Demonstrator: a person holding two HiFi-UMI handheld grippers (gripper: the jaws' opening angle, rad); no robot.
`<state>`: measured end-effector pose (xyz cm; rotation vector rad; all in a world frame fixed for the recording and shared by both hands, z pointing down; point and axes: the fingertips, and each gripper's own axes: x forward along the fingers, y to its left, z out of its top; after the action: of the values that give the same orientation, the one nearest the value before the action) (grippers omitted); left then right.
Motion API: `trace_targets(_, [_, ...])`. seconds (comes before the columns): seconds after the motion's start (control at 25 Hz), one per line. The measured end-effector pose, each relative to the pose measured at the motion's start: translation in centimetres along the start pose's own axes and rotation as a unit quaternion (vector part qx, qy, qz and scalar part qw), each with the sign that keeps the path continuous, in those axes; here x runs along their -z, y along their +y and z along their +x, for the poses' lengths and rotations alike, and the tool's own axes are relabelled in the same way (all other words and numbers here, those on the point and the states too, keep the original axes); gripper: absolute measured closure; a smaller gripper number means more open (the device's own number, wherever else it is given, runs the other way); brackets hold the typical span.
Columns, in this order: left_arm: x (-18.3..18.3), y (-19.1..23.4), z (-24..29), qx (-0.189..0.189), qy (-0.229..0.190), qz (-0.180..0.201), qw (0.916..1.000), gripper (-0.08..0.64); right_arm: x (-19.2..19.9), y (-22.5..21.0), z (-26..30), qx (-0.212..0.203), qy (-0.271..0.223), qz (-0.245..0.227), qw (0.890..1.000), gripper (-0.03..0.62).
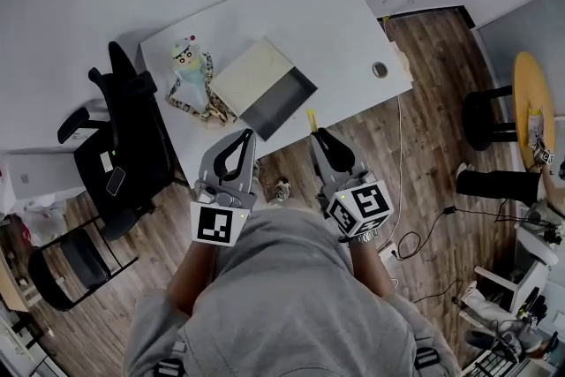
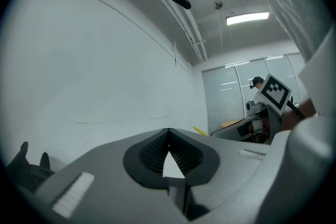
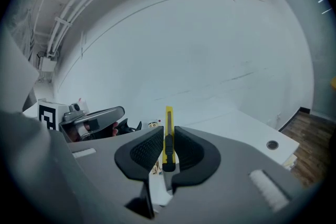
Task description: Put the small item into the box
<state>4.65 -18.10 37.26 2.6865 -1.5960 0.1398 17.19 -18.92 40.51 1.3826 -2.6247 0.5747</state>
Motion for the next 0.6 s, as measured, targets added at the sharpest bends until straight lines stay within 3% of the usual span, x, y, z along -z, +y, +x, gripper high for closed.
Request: trace_targets(0.6, [1.3,3.5,3.9,0.058,0.005,-0.025,0.9980,0.557,2.6,-2.4,6.3,0.072,0.061,0.029,0.995,0.511])
